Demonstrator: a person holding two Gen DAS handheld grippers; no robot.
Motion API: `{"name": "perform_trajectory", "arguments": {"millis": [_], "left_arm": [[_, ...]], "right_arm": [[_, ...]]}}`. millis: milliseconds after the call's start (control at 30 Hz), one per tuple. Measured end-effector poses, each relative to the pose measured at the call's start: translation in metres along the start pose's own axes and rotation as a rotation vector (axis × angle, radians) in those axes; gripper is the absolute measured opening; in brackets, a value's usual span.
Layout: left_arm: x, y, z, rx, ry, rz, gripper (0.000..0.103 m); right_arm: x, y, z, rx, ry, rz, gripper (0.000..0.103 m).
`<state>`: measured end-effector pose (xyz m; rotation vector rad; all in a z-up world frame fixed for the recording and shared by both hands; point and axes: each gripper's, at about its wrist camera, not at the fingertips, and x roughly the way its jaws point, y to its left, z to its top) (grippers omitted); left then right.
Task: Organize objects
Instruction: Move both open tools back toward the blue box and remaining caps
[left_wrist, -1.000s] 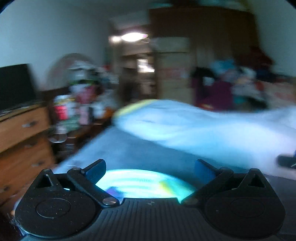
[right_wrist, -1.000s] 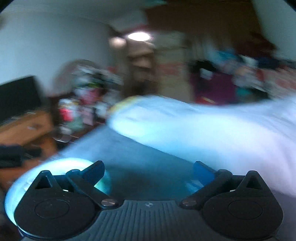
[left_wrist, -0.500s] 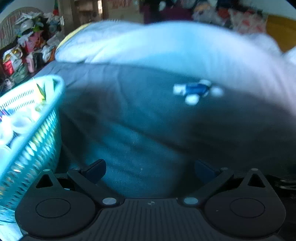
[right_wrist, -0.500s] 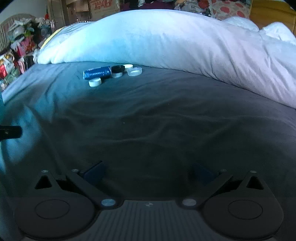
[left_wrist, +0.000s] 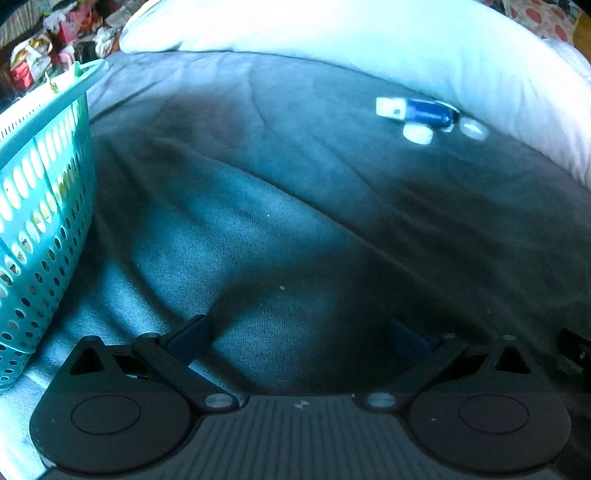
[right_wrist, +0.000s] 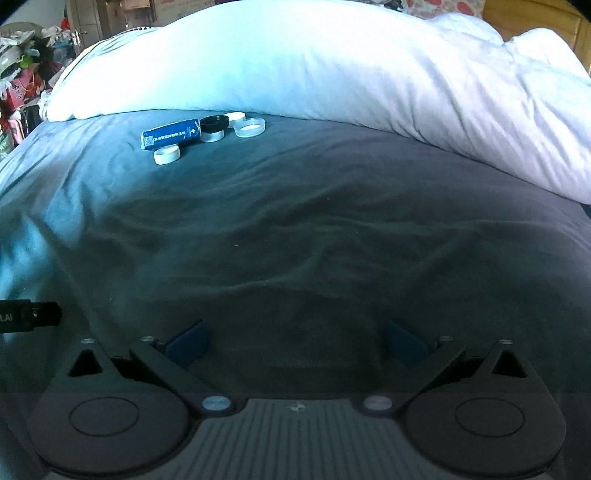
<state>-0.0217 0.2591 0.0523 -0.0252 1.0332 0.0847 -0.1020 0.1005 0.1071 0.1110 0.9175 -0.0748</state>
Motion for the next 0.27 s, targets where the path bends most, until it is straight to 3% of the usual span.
{"name": "perform_trajectory", "arguments": {"millis": [267], "left_arm": [[0.0025, -0.007, 0.005, -0.007, -0.023, 0.008, 0.103]], "right_arm": [[-0.0029, -0.0017, -0.0003, -0.045, -0.016, 0.002, 0.103]]}}
